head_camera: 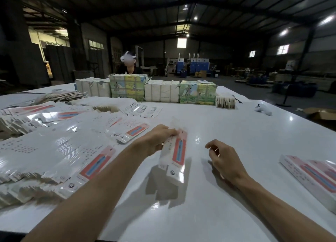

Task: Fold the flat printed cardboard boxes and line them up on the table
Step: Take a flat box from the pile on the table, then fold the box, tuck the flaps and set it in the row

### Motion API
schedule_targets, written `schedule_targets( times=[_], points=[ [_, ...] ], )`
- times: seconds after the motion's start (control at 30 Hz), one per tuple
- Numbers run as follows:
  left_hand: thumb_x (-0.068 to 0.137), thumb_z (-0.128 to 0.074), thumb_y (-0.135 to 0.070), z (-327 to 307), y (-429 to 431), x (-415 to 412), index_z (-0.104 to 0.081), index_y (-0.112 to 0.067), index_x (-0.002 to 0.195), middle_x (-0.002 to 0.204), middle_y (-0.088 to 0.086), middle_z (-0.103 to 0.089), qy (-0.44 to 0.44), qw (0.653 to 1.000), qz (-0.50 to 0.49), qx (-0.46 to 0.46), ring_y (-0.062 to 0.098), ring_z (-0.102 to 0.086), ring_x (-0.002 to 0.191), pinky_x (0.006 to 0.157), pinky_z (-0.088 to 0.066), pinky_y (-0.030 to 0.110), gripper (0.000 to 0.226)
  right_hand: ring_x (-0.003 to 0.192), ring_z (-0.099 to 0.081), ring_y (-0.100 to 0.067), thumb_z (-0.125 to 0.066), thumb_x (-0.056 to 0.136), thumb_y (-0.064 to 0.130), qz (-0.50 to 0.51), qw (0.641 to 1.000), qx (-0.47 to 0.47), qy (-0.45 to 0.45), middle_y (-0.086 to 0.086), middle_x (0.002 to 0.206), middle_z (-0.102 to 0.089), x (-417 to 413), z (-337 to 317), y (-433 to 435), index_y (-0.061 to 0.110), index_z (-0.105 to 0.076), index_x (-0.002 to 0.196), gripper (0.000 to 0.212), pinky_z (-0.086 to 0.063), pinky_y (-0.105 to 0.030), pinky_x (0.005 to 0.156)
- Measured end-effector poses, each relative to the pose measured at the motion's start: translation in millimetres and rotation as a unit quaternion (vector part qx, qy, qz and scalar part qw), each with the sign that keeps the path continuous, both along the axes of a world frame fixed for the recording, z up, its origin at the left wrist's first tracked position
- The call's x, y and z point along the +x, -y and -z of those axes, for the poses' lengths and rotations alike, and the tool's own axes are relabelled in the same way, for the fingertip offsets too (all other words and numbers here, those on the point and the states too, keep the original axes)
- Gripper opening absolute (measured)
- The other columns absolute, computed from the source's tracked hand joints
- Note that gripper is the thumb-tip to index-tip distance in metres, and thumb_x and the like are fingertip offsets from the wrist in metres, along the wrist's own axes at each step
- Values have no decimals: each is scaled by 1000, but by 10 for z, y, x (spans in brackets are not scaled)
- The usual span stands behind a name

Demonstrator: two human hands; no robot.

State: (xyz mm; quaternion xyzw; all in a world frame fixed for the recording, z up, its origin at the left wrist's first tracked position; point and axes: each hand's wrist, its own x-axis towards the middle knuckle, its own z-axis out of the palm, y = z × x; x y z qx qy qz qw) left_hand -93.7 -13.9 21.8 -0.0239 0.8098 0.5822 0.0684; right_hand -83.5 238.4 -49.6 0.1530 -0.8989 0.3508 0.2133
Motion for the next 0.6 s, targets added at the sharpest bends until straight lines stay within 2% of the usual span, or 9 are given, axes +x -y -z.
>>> schedule_targets(
  times=[0.07, 0.13, 0.2, 0.27, 0.3, 0.37, 0.47, 0.53, 0.6],
  points=[
    [107, -58, -31, 181, -169, -37, -68, -1, 113, 88, 11, -80, 7, 996, -7, 89, 23, -78, 68, 56, -61, 30, 32, 76, -67, -4, -53, 103, 9, -8, 1000, -16, -8, 8, 82, -69, 13, -7, -4, 23, -68, 108, 21, -58, -39, 74],
    [108, -53, -34, 364, -272, -43, -66, -2, 125, 108, 16, -79, 14, 983, 4, 183, 25, -75, 70, 61, -61, 34, 39, 74, -68, -8, -53, 104, 8, -11, 999, -21, -23, 7, 83, -69, 35, -12, 4, 21, -68, 110, 20, -59, -37, 72],
    [109, -47, -40, 518, -326, -11, -65, -8, 131, 120, 14, -76, 27, 969, 33, 243, 22, -73, 68, 63, -61, 34, 43, 75, -66, -9, -55, 104, 8, -15, 999, -24, -45, 8, 85, -68, 69, -29, 37, 18, -68, 113, 19, -57, -25, 68],
    [108, -44, -45, 601, -323, 24, -62, -12, 135, 121, 9, -77, 43, 957, 60, 282, 19, -72, 66, 61, -60, 31, 46, 78, -64, -6, -58, 103, 7, -27, 996, -24, -76, 10, 90, -66, 88, -95, 82, 15, -68, 116, 18, -51, -14, 68],
    [108, -45, -46, 616, -301, 36, -63, -11, 135, 120, 10, -77, 48, 951, 68, 297, 19, -72, 66, 61, -60, 31, 48, 80, -64, -6, -59, 103, 6, -36, 995, -15, -92, 8, 95, -66, 83, -151, 107, 13, -68, 118, 19, -49, -14, 70],
    [106, -46, -50, 613, -244, 32, -67, -8, 133, 121, 15, -76, 43, 950, 79, 299, 22, -74, 73, 66, -62, 33, 54, 90, -63, -9, -61, 102, 9, -64, 993, 9, -102, 4, 104, -65, 25, -281, 164, 13, -67, 123, 22, -50, -19, 77],
    [107, -43, -55, 576, -225, 48, -63, -9, 138, 122, 18, -75, 47, 944, 86, 316, 37, -76, 105, 84, -63, 43, 58, 111, -58, -13, -60, 104, 19, -101, 993, 38, -53, -1, 123, -59, -153, -437, 280, 17, -62, 135, 31, -49, -25, 90],
    [107, -38, -63, 551, -262, 82, -58, -17, 141, 121, 19, -75, 71, 928, 95, 354, 42, -74, 108, 79, -64, 46, 61, 123, -52, -16, -57, 106, 26, -106, 993, 55, -24, -4, 134, -54, -270, -474, 366, 18, -59, 141, 36, -49, -33, 101],
    [103, -33, -71, 546, -281, 76, -56, -17, 144, 118, 21, -76, 80, 918, 89, 377, 44, -74, 104, 74, -64, 46, 70, 126, -53, -21, -54, 108, 32, -109, 992, 65, -6, -5, 137, -52, -332, -441, 452, 18, -61, 141, 37, -52, -41, 104]
  ],
)
